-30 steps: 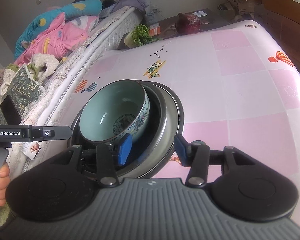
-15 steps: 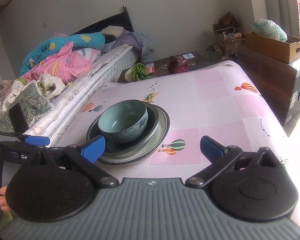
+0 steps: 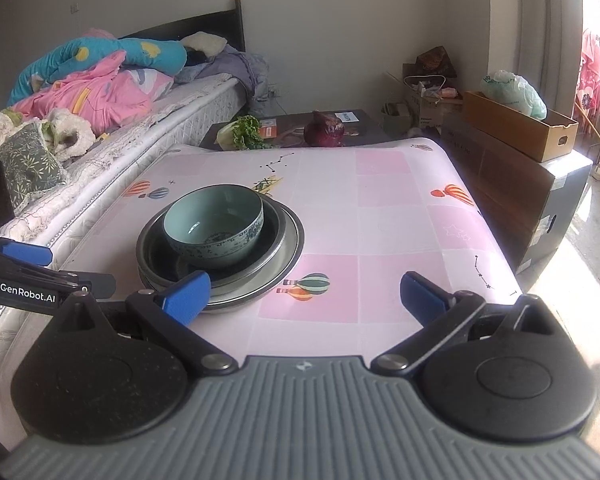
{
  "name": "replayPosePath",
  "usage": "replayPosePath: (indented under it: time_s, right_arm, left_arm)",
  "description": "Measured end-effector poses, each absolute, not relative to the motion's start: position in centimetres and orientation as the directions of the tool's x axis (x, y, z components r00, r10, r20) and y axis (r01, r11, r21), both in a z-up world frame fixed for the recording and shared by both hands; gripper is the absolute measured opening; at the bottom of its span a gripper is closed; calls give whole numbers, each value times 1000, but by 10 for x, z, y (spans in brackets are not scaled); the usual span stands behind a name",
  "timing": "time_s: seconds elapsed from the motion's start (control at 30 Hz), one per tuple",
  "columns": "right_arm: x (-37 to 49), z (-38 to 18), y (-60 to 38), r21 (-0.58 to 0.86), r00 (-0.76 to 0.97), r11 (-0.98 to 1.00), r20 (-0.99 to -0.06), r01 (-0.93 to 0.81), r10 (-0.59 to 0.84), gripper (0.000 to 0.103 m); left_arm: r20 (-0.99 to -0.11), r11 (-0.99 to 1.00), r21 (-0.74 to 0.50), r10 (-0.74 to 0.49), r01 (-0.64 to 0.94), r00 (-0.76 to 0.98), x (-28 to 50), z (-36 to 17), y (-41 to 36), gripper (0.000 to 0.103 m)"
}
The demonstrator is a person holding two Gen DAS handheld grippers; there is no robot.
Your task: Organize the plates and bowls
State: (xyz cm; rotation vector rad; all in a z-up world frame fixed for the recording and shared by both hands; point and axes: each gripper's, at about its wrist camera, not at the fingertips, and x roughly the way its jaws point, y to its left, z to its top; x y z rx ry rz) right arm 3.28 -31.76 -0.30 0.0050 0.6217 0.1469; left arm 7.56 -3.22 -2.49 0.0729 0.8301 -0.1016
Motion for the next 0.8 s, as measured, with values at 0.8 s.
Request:
replayPosePath:
  time_s: [0.8]
  right_arm:
    - [57,-3,-303,8,790,991,-603,-130,109,102]
  left_arm:
    - [-728,994,108,59,30,683,86,-32,-28,103]
